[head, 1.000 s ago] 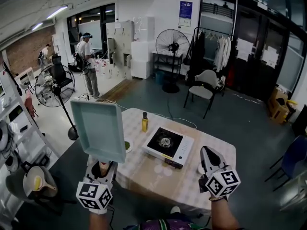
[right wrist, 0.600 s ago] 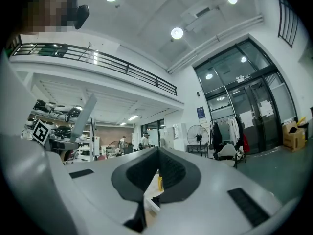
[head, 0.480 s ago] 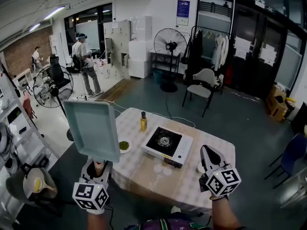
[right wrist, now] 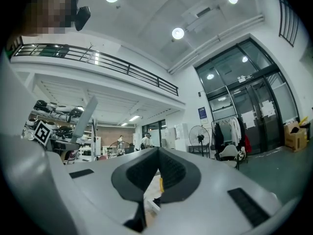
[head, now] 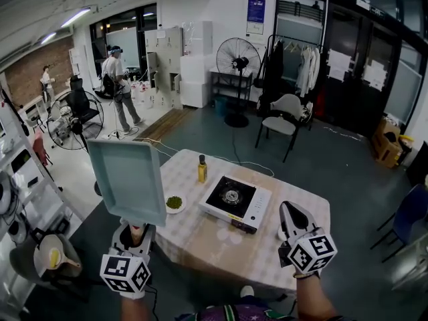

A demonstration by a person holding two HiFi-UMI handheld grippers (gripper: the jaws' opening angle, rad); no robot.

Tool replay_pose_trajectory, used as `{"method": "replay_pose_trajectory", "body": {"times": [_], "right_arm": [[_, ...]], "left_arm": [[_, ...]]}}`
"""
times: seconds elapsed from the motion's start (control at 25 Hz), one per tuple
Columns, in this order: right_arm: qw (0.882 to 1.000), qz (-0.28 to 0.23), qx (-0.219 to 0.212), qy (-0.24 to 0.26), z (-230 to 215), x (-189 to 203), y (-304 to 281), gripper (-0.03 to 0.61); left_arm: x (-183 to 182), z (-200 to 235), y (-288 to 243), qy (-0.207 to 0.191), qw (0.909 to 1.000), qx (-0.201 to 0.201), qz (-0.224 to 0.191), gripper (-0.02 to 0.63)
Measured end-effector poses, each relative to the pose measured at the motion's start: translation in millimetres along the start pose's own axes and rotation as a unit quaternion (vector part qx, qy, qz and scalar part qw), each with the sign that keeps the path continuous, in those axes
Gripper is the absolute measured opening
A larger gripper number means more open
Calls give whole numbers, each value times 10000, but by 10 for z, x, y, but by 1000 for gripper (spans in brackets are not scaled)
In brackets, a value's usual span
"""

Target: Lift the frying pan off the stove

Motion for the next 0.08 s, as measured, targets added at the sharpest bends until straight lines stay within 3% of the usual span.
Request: {"method": "replay_pose_trajectory", "body": {"times": [0.08], "right_arm": [[10000,-5,-1,0,19,-4,-5,6]], "left_arm": [[-5,11,7,-8,10000,6,8,187]]}}
Point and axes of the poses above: the fingertips, and each gripper's own axes: y backward along the fingers, z to its left, x out of its underside, the point moved 10 cm from there along y, backward along the fingers, and after that the axes turned 2 degrees about y, right-handed, at the moved point
